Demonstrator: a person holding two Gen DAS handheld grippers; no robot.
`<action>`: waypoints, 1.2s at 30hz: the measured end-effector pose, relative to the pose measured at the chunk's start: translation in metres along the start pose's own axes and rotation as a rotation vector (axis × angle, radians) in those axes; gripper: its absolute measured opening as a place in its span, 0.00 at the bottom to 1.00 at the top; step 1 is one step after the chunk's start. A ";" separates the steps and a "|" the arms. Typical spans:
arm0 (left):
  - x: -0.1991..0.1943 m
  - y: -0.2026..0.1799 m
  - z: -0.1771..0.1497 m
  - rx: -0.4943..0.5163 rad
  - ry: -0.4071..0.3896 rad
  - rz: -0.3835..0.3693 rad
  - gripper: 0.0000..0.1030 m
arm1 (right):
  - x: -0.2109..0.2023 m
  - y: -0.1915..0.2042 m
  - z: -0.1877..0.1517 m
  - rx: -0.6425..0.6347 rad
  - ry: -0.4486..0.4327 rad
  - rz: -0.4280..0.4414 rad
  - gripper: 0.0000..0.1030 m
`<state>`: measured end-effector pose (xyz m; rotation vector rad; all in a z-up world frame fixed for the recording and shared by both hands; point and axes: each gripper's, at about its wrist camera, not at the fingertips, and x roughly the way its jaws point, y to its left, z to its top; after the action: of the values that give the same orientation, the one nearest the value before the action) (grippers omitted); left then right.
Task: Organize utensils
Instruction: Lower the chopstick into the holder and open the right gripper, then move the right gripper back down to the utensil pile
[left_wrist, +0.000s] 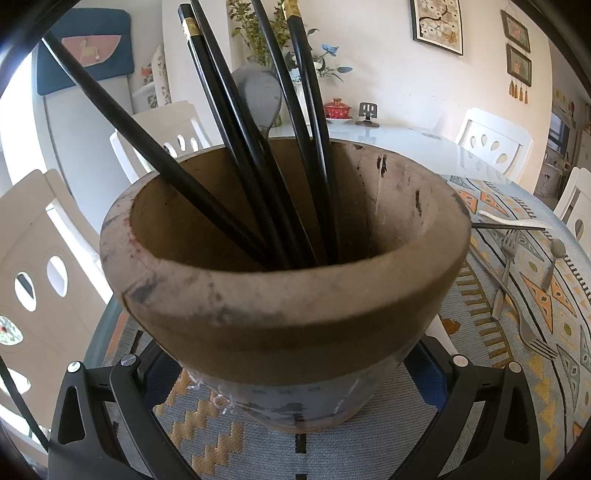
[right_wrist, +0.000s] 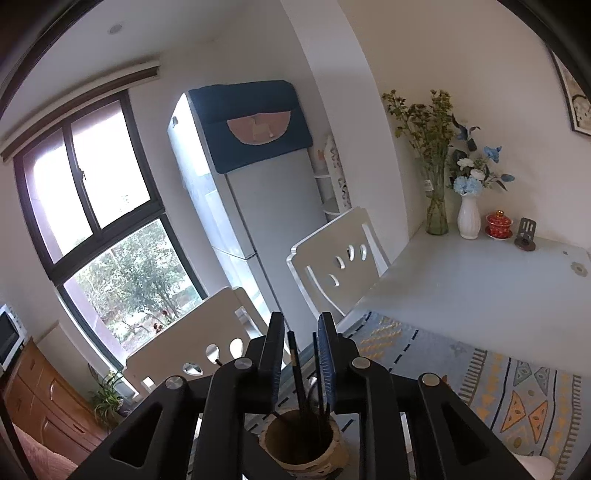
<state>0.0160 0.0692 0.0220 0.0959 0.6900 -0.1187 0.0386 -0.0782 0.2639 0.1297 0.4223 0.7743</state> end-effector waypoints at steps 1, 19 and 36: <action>0.000 -0.001 0.000 0.001 0.000 0.000 0.99 | -0.001 -0.002 0.000 0.006 0.001 -0.004 0.17; 0.000 -0.004 0.001 0.001 0.001 0.002 0.99 | 0.008 -0.042 -0.023 0.129 0.101 -0.065 0.30; 0.000 -0.004 0.002 0.005 0.005 0.001 0.99 | 0.005 -0.186 -0.125 0.685 0.381 -0.257 0.34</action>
<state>0.0160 0.0646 0.0233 0.1018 0.6943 -0.1194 0.1107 -0.2125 0.0992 0.5608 1.0380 0.3709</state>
